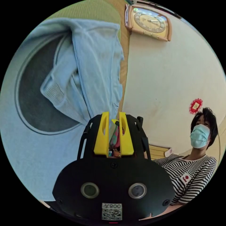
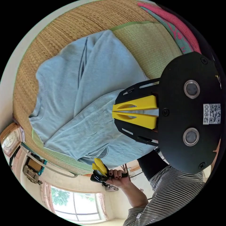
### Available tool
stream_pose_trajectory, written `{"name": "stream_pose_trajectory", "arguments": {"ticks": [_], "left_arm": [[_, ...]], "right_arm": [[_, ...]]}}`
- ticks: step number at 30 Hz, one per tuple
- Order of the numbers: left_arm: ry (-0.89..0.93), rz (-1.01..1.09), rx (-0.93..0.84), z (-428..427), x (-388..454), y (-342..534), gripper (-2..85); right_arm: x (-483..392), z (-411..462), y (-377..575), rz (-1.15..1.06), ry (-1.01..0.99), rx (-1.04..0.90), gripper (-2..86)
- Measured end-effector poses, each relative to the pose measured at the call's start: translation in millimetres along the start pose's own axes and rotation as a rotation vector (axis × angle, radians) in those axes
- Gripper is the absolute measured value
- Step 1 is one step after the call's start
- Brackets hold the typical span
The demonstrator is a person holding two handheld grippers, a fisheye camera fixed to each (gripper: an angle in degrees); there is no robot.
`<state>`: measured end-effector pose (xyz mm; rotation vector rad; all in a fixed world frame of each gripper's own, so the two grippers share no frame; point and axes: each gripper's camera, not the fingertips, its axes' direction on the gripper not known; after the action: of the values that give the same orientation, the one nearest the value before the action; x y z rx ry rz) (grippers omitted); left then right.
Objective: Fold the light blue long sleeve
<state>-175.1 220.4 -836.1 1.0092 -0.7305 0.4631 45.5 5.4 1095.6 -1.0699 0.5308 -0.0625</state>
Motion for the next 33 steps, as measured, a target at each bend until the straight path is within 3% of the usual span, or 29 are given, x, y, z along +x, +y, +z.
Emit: {"name": "stream_pose_trajectory", "arguments": {"ticks": [3, 8, 15, 23, 33], "left_arm": [[-0.09, 0.004, 0.119, -42, -9, -21, 9.4], [-0.094, -0.051, 0.16, -66, -33, -37, 10.4], [0.069, -0.079, 0.155, -77, -61, -46, 9.0], [0.095, -0.07, 0.128, -103, -76, -58, 2.9], [0.124, 0.017, 0.16, -151, -69, -70, 1.9]], "right_arm": [[-30, 0, -43, -0.099, -0.004, 0.065, 4.7], [-80, 14, -135, -0.274, 0.031, 0.117, 6.3], [-121, 51, -235, -0.384, 0.105, 0.048, 6.9], [-131, 70, -265, -0.409, 0.114, -0.051, 2.8], [-170, 45, -278, -0.547, 0.063, -0.01, 1.1]]}}
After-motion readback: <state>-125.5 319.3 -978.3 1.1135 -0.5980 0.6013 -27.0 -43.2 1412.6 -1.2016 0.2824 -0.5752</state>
